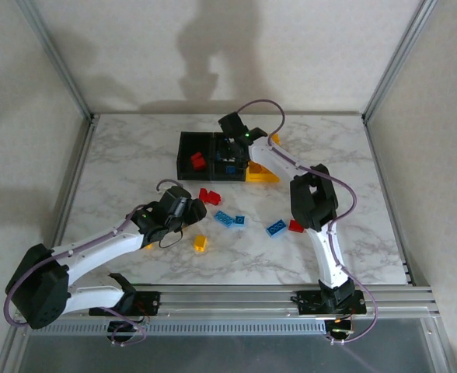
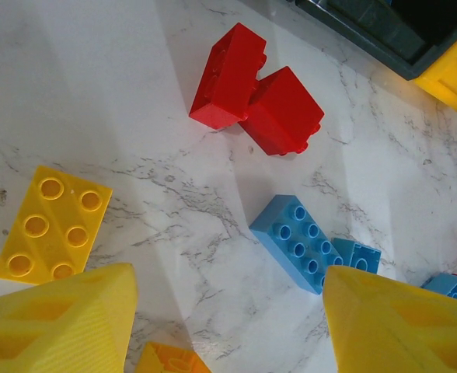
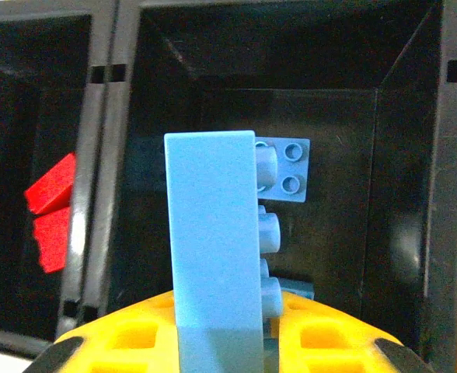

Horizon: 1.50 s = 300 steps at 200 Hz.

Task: Sort the legos into containers by color
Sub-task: Place the lego in the container, then pick up the lego from the center of the table.

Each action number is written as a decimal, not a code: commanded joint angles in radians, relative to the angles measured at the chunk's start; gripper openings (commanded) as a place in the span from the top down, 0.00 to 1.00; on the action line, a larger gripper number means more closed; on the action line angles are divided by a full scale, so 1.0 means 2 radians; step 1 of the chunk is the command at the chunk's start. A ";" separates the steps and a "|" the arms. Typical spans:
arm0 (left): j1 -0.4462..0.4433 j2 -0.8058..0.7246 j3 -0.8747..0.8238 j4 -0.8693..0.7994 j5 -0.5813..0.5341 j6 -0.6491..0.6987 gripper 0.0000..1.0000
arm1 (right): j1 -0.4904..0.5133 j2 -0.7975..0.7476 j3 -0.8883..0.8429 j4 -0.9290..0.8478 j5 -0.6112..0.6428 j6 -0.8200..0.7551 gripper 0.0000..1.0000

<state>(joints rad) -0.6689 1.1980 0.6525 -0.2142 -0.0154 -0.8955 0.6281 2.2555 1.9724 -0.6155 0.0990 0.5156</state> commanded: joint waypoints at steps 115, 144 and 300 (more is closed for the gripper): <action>-0.004 -0.002 -0.004 -0.009 -0.015 -0.012 0.36 | 0.000 0.020 0.036 -0.016 -0.014 -0.012 0.59; -0.004 0.002 0.000 -0.008 -0.017 -0.013 0.36 | 0.002 -0.008 0.026 -0.013 -0.012 -0.016 0.58; -0.026 -0.008 0.041 0.051 0.043 0.063 0.35 | -0.010 -0.348 -0.383 0.047 0.031 0.001 0.52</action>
<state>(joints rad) -0.7044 1.1988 0.6884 -0.1661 0.0208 -0.8227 0.6388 1.6325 1.3102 -0.5137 0.1284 0.4900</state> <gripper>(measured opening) 0.650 0.483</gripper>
